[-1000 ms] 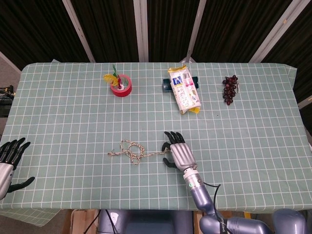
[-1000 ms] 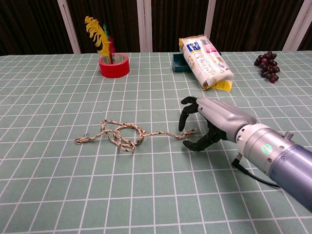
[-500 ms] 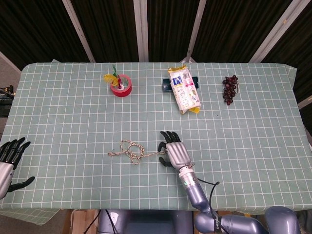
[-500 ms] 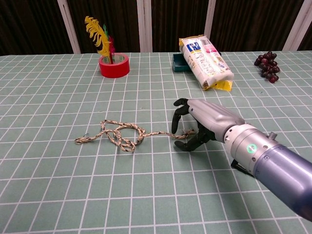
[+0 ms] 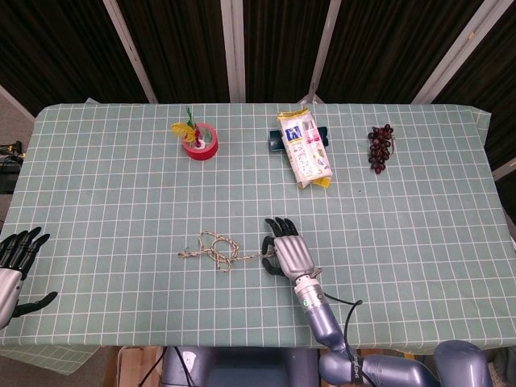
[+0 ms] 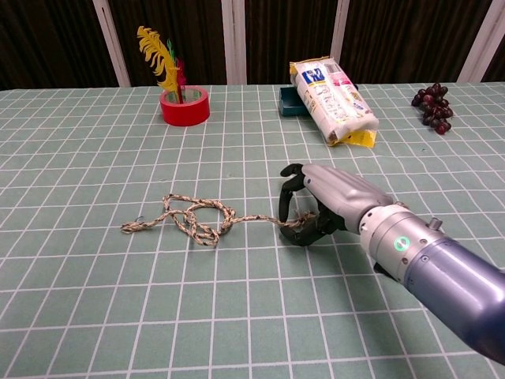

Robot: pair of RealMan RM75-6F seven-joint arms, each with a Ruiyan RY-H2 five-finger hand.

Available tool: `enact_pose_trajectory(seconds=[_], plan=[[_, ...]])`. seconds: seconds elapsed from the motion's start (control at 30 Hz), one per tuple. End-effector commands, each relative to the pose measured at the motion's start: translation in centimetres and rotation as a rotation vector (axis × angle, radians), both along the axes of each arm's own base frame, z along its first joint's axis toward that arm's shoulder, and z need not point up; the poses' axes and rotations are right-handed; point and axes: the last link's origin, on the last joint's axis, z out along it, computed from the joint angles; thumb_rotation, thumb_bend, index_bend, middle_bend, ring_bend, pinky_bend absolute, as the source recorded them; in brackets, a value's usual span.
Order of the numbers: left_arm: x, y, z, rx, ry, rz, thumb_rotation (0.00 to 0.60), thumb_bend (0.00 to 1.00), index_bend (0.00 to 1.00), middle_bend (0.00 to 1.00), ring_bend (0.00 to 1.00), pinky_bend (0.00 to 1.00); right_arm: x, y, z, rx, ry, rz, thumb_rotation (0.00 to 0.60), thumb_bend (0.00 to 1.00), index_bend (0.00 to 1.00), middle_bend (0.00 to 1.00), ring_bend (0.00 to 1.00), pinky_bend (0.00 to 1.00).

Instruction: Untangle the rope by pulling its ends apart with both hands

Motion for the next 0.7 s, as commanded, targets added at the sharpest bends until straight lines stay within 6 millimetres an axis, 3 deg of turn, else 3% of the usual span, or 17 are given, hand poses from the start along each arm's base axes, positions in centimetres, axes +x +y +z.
enact_pose_trajectory(seconds=[0.03, 0.4, 0.7], plan=[[0.0, 0.0, 0.0, 0.001, 0.000, -0.001, 0.600, 0.08, 0.06, 0.00, 0.00, 0.00, 0.0, 0.0, -0.1, 0.002, 0.000, 0.000, 0.600, 0.43, 0.58, 0.14, 0.00, 0.00], [0.0, 0.0, 0.0, -0.002, 0.001, 0.000, 0.600, 0.08, 0.06, 0.00, 0.00, 0.00, 0.2, 0.2, 0.0, 0.001, -0.005, -0.004, 0.600, 0.47, 0.63, 0.16, 0.00, 0.00], [0.0, -0.1, 0.0, -0.004, 0.008, -0.001, 0.600, 0.08, 0.06, 0.00, 0.00, 0.00, -0.3, -0.4, 1.7, -0.043, -0.008, -0.015, 0.600, 0.47, 0.63, 0.16, 0.00, 0.00]])
